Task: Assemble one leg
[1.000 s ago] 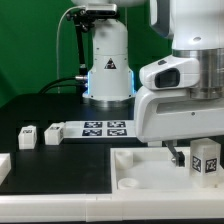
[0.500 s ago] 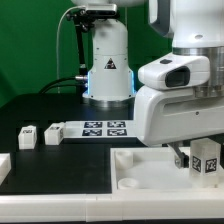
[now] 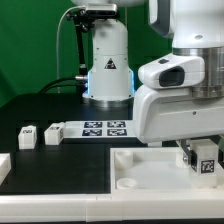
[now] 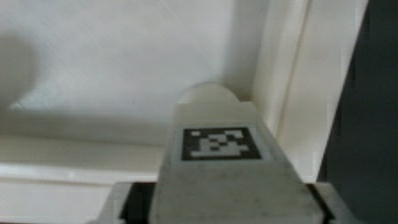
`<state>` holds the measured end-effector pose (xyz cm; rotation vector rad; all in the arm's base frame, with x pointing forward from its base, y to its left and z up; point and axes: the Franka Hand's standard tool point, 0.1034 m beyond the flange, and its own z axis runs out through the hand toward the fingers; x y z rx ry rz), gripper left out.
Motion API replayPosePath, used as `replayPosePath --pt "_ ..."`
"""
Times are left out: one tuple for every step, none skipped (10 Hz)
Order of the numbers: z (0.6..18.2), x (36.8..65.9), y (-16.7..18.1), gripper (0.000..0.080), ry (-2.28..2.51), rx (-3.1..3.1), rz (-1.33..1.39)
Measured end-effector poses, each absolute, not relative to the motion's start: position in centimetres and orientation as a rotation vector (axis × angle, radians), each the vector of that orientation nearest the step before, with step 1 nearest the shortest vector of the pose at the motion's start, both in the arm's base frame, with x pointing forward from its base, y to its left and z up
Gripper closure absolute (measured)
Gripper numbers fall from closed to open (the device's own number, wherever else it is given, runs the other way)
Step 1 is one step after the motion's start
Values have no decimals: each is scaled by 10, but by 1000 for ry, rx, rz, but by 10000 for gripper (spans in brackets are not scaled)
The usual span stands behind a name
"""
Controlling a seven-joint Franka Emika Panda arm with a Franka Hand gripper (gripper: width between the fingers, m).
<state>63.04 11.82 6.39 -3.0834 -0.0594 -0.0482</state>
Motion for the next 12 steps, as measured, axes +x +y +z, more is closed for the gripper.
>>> replayPosePath --pt "64 629 119 509 243 -3070 -62" --pt "64 628 117 509 443 -3052 -58" --pt "64 628 112 509 596 -3042 -52" --pt "64 627 106 505 785 -3018 -48" --pt "64 626 100 499 925 -2998 -43" --pt "65 625 94 499 1063 -2971 -40" --pt "65 623 89 491 1234 -2933 -43" --pt "66 621 84 486 1343 -2909 -51" --pt "66 619 77 486 1439 -2886 -59" --pt "66 618 72 486 1496 -2867 -68" --pt "66 616 70 483 1525 -2861 -65" --pt "65 616 71 417 1539 -2849 -63"
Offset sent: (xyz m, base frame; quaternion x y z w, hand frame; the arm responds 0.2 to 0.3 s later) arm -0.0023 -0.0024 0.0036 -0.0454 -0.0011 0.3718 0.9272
